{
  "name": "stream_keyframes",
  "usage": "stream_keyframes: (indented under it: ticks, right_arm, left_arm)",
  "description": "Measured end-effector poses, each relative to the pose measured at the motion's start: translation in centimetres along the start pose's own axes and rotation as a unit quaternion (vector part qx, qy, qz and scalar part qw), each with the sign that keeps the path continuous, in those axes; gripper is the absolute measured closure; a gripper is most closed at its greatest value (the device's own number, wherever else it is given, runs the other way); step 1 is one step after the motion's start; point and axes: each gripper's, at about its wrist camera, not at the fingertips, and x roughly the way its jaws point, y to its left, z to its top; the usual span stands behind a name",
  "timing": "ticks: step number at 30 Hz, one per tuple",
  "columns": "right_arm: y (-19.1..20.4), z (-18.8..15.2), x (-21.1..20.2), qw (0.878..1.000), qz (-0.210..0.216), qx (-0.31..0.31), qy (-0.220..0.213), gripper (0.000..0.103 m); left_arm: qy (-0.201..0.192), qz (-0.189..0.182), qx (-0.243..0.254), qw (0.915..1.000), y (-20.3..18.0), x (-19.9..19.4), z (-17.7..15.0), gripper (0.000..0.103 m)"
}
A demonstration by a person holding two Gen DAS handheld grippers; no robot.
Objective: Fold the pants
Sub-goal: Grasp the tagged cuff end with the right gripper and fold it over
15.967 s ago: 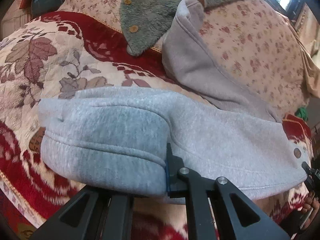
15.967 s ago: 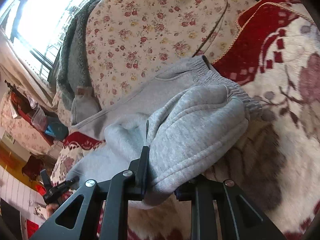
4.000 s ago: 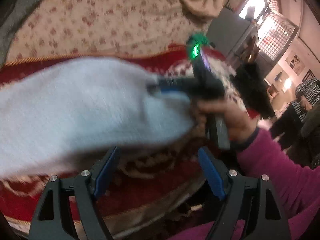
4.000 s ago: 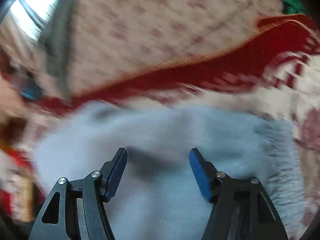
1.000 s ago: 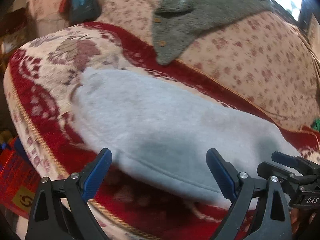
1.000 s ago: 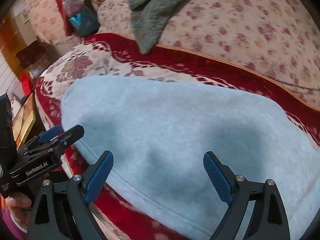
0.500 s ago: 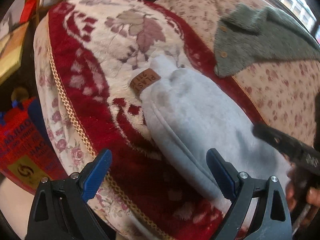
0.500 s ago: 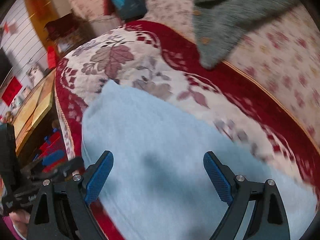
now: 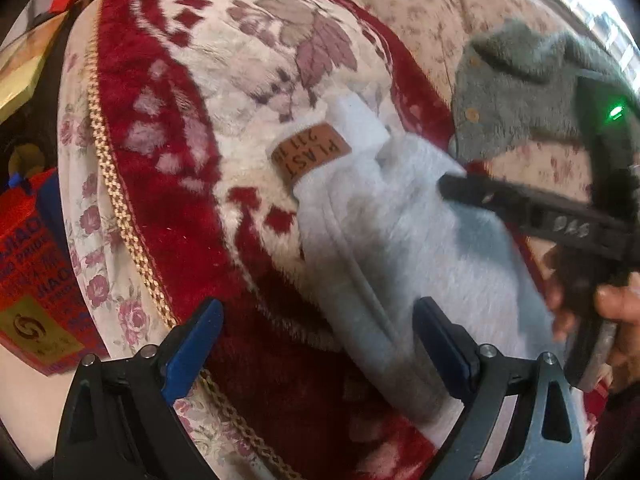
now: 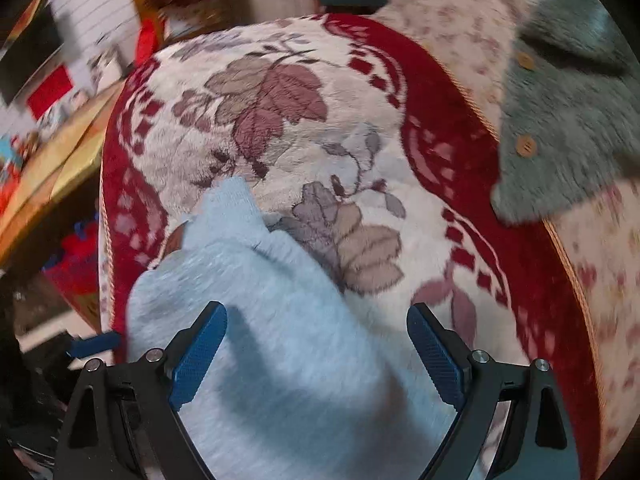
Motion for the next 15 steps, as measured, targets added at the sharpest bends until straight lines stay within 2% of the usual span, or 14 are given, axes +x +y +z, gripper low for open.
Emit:
stream_keyframes:
  ticks: [4,7,10,15]
  right_arm:
    - [0.1,1.0,2.1,0.998,0.050,-0.023,0.035,0.008]
    - [0.0,1.8,3.3,0.995,0.079,-0.028,0.049,0.006]
    - [-0.4,2.4,4.4,0.992,0.103,-0.019,0.063,0.006]
    - [-0.6,2.7,5.8,0.987,0.143,-0.016,0.070,0.007]
  left_arm:
    - [-0.006,-0.011,-0.009,0.9999,0.4,-0.4,0.3,0.007]
    - [0.014,-0.002,-0.007,0.9999,0.3,0.6,0.1,0.007]
    - [0.010,0.000,-0.009,0.9999,-0.1,1.2,0.2,0.000]
    - [-0.001,0.037,-0.009,0.9993,-1.2,2.6,0.6,0.000]
